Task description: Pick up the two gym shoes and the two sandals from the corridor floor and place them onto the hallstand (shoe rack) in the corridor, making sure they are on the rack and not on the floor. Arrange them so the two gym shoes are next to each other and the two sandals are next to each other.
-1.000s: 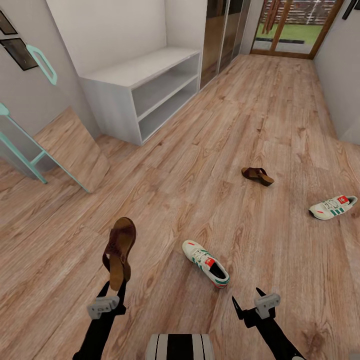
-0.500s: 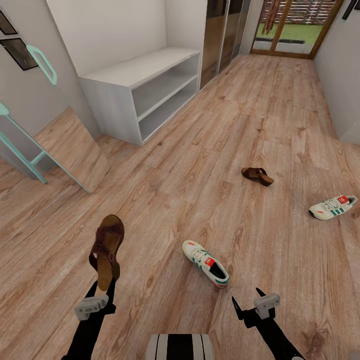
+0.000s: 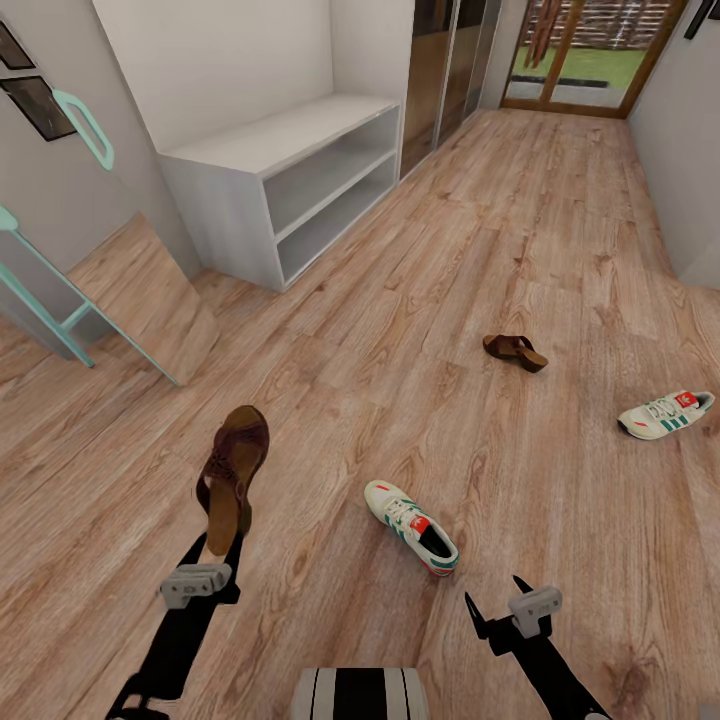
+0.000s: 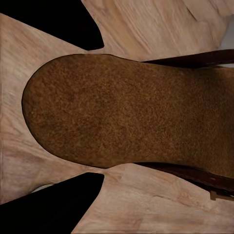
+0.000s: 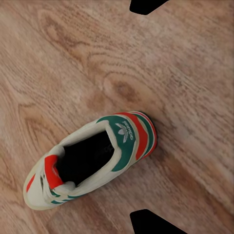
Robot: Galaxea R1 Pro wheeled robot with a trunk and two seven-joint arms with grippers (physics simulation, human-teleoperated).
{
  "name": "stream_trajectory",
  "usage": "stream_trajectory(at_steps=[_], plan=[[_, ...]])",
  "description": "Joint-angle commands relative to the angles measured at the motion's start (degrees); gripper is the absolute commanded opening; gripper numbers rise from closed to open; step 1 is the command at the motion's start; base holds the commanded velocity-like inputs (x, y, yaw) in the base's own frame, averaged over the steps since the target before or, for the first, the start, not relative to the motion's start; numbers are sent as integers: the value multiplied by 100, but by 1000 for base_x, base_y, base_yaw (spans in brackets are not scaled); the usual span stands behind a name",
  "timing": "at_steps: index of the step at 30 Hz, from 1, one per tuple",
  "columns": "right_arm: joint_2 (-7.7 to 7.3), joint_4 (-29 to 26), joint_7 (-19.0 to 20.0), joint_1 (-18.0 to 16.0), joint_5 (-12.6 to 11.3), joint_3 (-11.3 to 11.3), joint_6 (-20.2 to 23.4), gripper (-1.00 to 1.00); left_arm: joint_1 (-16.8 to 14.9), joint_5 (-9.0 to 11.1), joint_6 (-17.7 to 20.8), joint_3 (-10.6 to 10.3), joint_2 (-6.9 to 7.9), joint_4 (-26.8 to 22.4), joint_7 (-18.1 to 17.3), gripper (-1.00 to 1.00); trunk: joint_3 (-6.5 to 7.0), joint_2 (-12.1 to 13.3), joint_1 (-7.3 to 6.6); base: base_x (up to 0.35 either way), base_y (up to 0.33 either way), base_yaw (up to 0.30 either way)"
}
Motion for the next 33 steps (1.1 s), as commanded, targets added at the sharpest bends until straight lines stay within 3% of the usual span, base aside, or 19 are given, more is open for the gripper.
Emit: stream_trajectory(at_steps=[1, 7, 12, 18, 22, 23, 33], plan=[[0, -1, -5, 0, -2, -1, -2, 100, -14, -32, 200, -12, -10, -103, -9, -100, 0, 0, 0, 0, 0, 0], [1, -17, -19, 0, -4, -7, -3, 100, -52, -107, 634, -31, -15, -269, -63, -100, 0, 0, 0, 0, 0, 0], [15, -39, -28, 0, -8, -14, 9, 100, -64, -140, 820, 19, 33, -285, -423, -100, 0, 0, 0, 0, 0, 0], [35, -26, -51, 0, -14, -29, 28, 100, -59, -113, 900, 305, 109, -282, -1178, -100, 0, 0, 0, 0, 0, 0], [39, -18, -68, 0, -16, -33, 28, 100, -57, -77, 905, 453, 112, -261, -1402, -100, 0, 0, 0, 0, 0, 0], [41, -13, -83, 0, -17, -36, 28, 100, -55, -51, 899, 579, 111, -228, -1538, -100, 0, 0, 0, 0, 0, 0], [35, -2, -114, 26, -16, -43, 4, 100, -52, -7, 871, 773, 88, -71, -1752, -100, 0, 0, 0, 0, 0, 0]])
